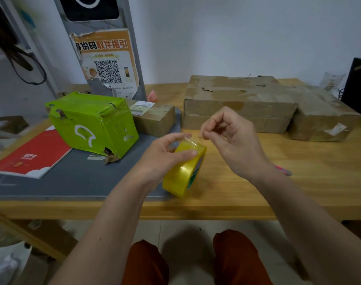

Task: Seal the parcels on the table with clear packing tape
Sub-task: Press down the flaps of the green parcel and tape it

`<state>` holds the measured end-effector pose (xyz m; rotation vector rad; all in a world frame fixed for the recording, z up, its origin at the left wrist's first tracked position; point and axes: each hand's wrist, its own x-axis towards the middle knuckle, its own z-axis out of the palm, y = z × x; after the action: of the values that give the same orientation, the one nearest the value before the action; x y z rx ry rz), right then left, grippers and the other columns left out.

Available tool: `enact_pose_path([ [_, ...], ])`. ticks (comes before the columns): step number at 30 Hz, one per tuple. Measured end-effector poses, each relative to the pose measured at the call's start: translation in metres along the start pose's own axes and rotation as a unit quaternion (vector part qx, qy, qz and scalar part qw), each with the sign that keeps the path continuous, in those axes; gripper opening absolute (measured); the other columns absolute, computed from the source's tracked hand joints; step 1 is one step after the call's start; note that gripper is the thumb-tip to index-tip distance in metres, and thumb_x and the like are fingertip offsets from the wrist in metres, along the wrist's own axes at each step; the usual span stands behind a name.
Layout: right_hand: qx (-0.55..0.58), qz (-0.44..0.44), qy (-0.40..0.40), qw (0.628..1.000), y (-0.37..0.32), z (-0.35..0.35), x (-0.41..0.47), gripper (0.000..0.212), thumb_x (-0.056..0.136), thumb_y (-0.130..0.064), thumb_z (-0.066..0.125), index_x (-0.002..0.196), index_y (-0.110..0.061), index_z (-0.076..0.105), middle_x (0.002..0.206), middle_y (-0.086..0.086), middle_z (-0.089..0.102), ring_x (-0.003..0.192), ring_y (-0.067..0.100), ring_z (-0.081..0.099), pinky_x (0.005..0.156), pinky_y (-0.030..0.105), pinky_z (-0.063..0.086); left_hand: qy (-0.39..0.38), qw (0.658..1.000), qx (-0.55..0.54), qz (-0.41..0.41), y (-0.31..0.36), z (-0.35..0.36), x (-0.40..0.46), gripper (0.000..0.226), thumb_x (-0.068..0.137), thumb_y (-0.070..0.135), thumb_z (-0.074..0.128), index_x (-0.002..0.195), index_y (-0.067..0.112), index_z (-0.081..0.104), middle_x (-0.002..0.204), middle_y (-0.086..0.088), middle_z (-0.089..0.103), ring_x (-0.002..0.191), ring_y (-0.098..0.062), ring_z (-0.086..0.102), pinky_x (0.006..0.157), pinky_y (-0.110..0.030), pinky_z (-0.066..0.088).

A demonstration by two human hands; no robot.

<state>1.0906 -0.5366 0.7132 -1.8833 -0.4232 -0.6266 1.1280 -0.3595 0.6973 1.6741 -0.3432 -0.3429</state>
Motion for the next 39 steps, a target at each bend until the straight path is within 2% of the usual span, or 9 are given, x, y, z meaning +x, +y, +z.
enact_pose_path([
  [3, 0.006, 0.028, 0.033, 0.999, 0.001, 0.005, 0.006, 0.029, 0.087, 0.005, 0.063, 0.082, -0.022, 0.055, 0.085, 0.008, 0.067, 0.082, 0.021, 0.066, 0.08, 0.041, 0.057, 0.025, 0.998, 0.055, 0.017, 0.016, -0.01, -0.006, 0.035, 0.08, 0.014, 0.079, 0.11, 0.028, 0.068, 0.083, -0.005, 0.076, 0.072, -0.019, 0.072, 0.061, -0.031, 0.057],
  [8, 0.024, 0.079, 0.02, 0.996, 0.004, 0.029, 0.01, 0.028, 0.084, 0.001, 0.07, 0.084, -0.024, 0.058, 0.082, 0.0, 0.068, 0.082, 0.014, 0.069, 0.079, 0.032, 0.057, 0.05, 0.975, 0.212, 0.037, 0.019, -0.026, -0.01, 0.03, 0.082, 0.018, 0.08, 0.105, 0.032, 0.068, 0.083, 0.005, 0.073, 0.076, -0.008, 0.065, 0.066, -0.024, 0.049],
  [18, 0.02, 0.249, -0.068, 0.966, 0.029, 0.097, 0.0, 0.048, 0.079, 0.005, 0.073, 0.122, -0.012, 0.06, 0.069, -0.001, 0.069, 0.069, 0.017, 0.068, 0.08, 0.041, 0.058, -0.049, 0.828, 0.554, -0.069, 0.035, -0.06, -0.012, 0.025, 0.087, 0.025, 0.073, 0.111, 0.03, 0.066, 0.099, 0.007, 0.049, 0.095, -0.015, 0.051, 0.073, -0.025, 0.038],
  [22, -0.096, 0.246, -0.152, 0.952, 0.036, 0.104, 0.0, 0.01, 0.083, -0.007, 0.075, 0.081, -0.016, 0.077, 0.062, -0.011, 0.063, 0.059, 0.006, 0.058, 0.065, 0.031, 0.052, -0.099, 0.791, 0.597, -0.096, 0.03, -0.056, -0.005, 0.024, 0.088, 0.028, 0.072, 0.111, 0.031, 0.066, 0.096, 0.008, 0.049, 0.089, -0.013, 0.049, 0.066, -0.024, 0.036],
  [25, -0.144, 0.233, -0.144, 0.951, 0.043, 0.102, 0.0, 0.009, 0.082, -0.017, 0.077, 0.078, -0.025, 0.077, 0.078, -0.005, 0.063, 0.085, 0.016, 0.058, 0.074, 0.03, 0.046, -0.096, 0.794, 0.592, -0.095, 0.027, -0.052, 0.0, 0.024, 0.087, 0.036, 0.072, 0.11, 0.032, 0.065, 0.105, 0.005, 0.055, 0.093, -0.014, 0.05, 0.074, -0.026, 0.041],
  [28, -0.176, 0.248, -0.155, 0.94, 0.055, 0.095, 0.005, 0.028, 0.081, -0.024, 0.078, 0.061, -0.04, 0.066, 0.095, 0.003, 0.061, 0.102, 0.023, 0.049, 0.085, 0.033, 0.042, -0.104, 0.805, 0.572, -0.123, 0.018, -0.047, 0.001, 0.052, 0.083, 0.042, 0.075, 0.129, 0.032, 0.052, 0.123, 0.002, 0.057, 0.101, -0.016, 0.051, 0.078, -0.028, 0.042],
  [32, -0.121, 0.328, -0.163, 0.923, 0.065, 0.09, -0.004, 0.03, 0.084, -0.019, 0.075, 0.055, -0.019, 0.066, 0.06, -0.01, 0.058, 0.075, 0.013, 0.056, 0.077, 0.033, 0.045, -0.115, 0.828, 0.526, -0.156, -0.004, -0.044, -0.009, 0.116, 0.078, 0.042, 0.081, 0.159, 0.024, 0.0, 0.125, -0.002, 0.059, 0.116, -0.025, 0.055, 0.081, -0.031, 0.045],
  [36, -0.12, 0.341, -0.155, 0.92, 0.069, 0.093, -0.004, 0.043, 0.083, -0.017, 0.076, 0.043, -0.023, 0.063, 0.053, -0.017, 0.057, 0.076, 0.014, 0.058, 0.092, 0.042, 0.051, -0.04, 0.798, 0.591, -0.113, -0.015, -0.037, -0.015, 0.069, 0.085, 0.037, 0.07, 0.139, 0.016, 0.033, 0.117, -0.005, 0.059, 0.113, -0.028, 0.057, 0.08, -0.039, 0.05],
  [39, -0.075, 0.368, -0.114, 0.92, 0.068, 0.094, -0.002, 0.014, 0.08, -0.018, 0.079, 0.067, -0.012, 0.077, 0.075, 0.003, 0.074, 0.078, 0.014, 0.064, 0.083, 0.042, 0.057, 0.011, 0.742, 0.668, -0.054, -0.015, -0.024, -0.02, 0.04, 0.091, 0.033, 0.063, 0.117, 0.016, 0.038, 0.106, -0.006, 0.06, 0.106, -0.03, 0.06, 0.068, -0.034, 0.039],
])
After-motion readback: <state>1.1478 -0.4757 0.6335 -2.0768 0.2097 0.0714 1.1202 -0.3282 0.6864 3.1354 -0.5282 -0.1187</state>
